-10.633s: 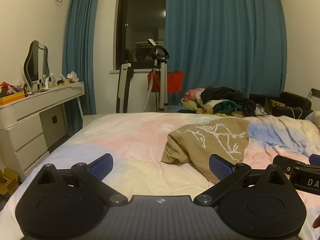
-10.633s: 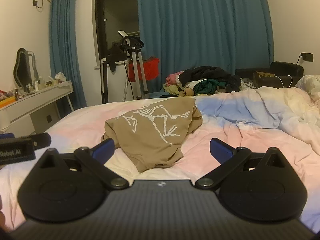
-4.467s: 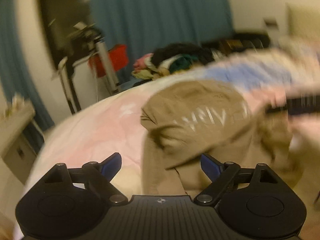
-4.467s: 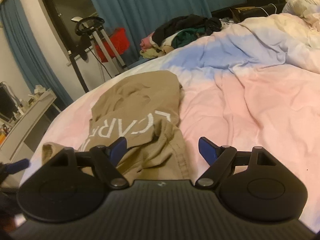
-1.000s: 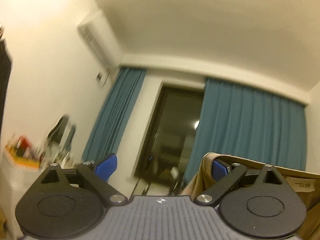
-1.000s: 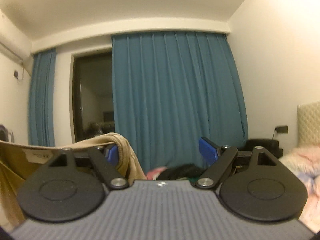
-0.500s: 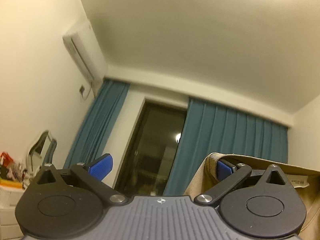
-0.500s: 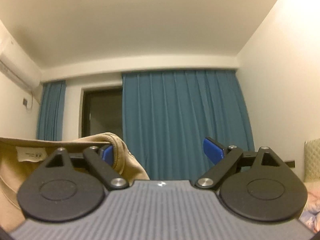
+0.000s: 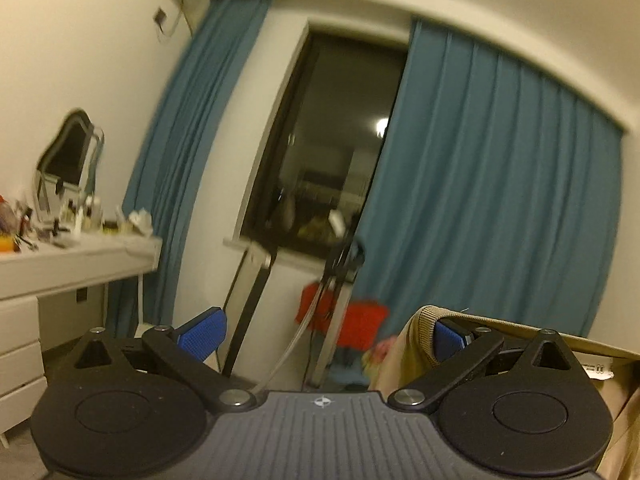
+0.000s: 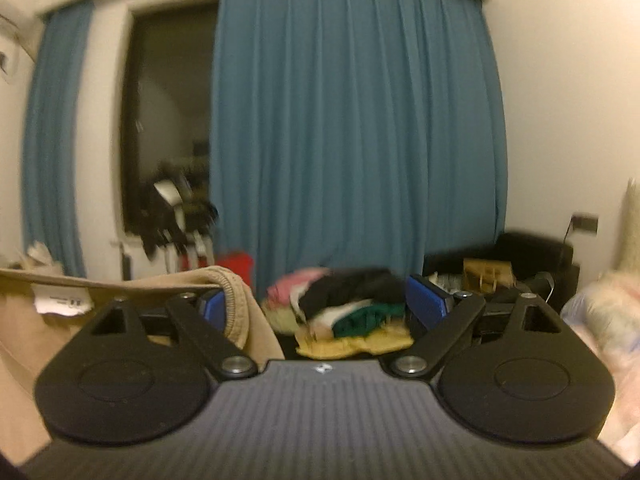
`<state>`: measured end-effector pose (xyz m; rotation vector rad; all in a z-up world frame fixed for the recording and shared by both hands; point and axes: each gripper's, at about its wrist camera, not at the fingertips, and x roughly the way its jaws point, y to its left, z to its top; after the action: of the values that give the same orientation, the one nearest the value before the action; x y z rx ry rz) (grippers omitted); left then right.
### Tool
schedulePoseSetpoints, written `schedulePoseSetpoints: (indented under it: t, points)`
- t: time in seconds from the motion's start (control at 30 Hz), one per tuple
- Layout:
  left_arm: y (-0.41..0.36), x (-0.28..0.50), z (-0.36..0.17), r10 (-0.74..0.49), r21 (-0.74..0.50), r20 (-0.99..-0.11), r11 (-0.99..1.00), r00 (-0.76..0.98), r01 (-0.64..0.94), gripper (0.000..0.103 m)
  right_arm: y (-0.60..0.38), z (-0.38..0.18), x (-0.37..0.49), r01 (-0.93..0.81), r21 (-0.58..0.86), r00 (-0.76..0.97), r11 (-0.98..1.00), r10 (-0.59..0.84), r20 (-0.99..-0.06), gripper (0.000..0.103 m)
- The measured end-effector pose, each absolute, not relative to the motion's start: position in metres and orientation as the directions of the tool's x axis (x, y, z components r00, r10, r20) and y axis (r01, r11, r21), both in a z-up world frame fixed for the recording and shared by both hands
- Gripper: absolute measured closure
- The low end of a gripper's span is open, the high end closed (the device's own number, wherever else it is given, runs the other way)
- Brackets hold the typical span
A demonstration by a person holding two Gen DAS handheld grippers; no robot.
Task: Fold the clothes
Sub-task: 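Lift the t-shirt high with both grippers and shake it open, then lay the t-shirt flat on the bed and open both grippers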
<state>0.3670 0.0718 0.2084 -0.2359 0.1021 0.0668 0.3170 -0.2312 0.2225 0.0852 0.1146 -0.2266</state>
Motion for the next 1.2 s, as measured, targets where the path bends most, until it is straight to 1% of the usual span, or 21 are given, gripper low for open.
schedulePoseSetpoints:
  t: [0.07,0.17,0.27,0.37,0.47,0.53,0.57,0.6,0.67,0.83,0.93,1.03,1.2]
  points:
    - [0.064,0.422,0.163,0.048,-0.213,-0.169,0.974,0.985,-0.084,0.000,-0.233,0.186,0.364,0.244,0.074,0.960,0.967,-0.230,-0.157,0.013]
    - [0.052,0.492,0.077,0.010,-0.215,-0.312,0.973,0.950,-0.081,0.000,-0.239,0.116,0.437,0.266,0.078,0.934,0.961,-0.237,-0.268,0.013]
    - [0.050,0.556,0.006,-0.039,-0.214,-0.480,0.974,0.876,-0.074,0.001,-0.236,0.045,0.483,0.277,0.069,0.886,0.958,-0.227,-0.405,0.013]
    - [0.046,0.604,-0.061,-0.081,-0.189,-0.644,0.980,0.761,-0.056,0.001,-0.234,0.003,0.515,0.209,0.065,0.819,0.976,-0.139,-0.556,0.014]
    - [0.034,0.619,-0.107,-0.130,-0.160,-0.775,0.987,0.618,0.007,0.001,-0.232,-0.039,0.548,0.140,0.073,0.722,0.988,-0.051,-0.690,0.014]
    - [0.033,0.625,-0.120,-0.148,-0.147,-0.819,0.988,0.554,0.047,0.000,-0.228,-0.058,0.561,0.073,0.102,0.652,0.992,0.030,-0.758,0.014]
    - [0.034,0.628,-0.123,-0.154,-0.141,-0.834,0.988,0.529,0.066,0.000,-0.226,-0.061,0.556,0.044,0.111,0.640,0.993,0.057,-0.766,0.014]
    - [0.034,0.626,-0.122,-0.156,-0.136,-0.838,0.988,0.524,0.078,0.000,-0.223,-0.060,0.551,0.011,0.118,0.636,0.993,0.084,-0.767,0.014]
    - [0.035,0.609,-0.112,-0.151,-0.127,-0.813,0.988,0.562,0.083,0.000,-0.216,-0.052,0.541,-0.025,0.143,0.649,0.989,0.125,-0.750,0.014]
    - [0.038,0.564,-0.085,-0.143,-0.109,-0.741,0.990,0.656,0.092,0.000,-0.208,-0.017,0.477,-0.038,0.187,0.745,0.982,0.153,-0.649,0.014]
    - [0.034,0.507,-0.070,-0.147,-0.118,-0.656,0.989,0.740,0.092,0.000,-0.208,0.005,0.427,-0.054,0.219,0.796,0.974,0.175,-0.580,0.013]
    - [0.022,0.438,-0.050,-0.139,-0.088,-0.576,0.990,0.805,0.108,0.000,-0.204,0.022,0.373,-0.063,0.237,0.830,0.970,0.182,-0.527,0.013]
    - [0.016,0.319,-0.008,-0.144,-0.069,-0.490,0.990,0.860,0.126,0.000,-0.191,0.052,0.277,-0.088,0.233,0.870,0.968,0.188,-0.455,0.013]
